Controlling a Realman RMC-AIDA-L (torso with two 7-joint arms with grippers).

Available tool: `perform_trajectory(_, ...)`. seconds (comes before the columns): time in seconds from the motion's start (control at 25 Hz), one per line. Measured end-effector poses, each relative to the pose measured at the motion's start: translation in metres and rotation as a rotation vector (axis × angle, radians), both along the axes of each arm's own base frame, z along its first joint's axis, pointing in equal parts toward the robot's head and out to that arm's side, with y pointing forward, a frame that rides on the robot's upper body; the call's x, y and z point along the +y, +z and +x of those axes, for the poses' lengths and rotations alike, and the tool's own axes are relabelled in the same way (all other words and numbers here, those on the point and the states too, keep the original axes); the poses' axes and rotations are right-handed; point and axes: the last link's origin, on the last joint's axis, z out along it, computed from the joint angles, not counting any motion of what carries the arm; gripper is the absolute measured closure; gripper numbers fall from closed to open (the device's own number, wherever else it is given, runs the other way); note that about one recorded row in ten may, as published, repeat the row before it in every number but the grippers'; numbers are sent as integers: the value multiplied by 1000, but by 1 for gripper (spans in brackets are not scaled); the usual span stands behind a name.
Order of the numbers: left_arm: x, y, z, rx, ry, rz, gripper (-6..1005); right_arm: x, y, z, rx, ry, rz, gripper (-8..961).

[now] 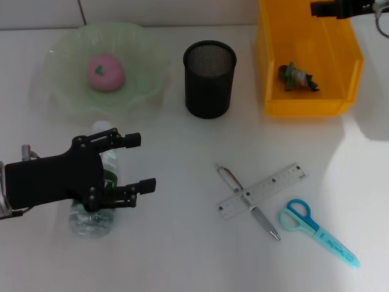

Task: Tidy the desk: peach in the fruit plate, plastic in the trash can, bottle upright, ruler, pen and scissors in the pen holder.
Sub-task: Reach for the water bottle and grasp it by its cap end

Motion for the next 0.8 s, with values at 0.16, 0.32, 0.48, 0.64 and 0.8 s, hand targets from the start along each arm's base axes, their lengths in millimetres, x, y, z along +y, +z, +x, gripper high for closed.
perform_trajectory(0.16,-1,12,-1,-48,8,34,229,-37,17,-11,135,191,31,460)
perform_trajectory(0.32,1,25,-2,-94,70,52,232,-84,3,4,280,437,-39,378)
perform_trajectory(0.48,8,37,-4,-86,184,37,235,-119,-28,41,392,554,-107,275)
perform_trajectory(0.64,18,51,0,-66,324,7,238,-134,-55,70,441,548,-149,110)
perform_trajectory(0.8,32,63,13,32,516,-46,241,-138,-67,78,431,554,-162,105)
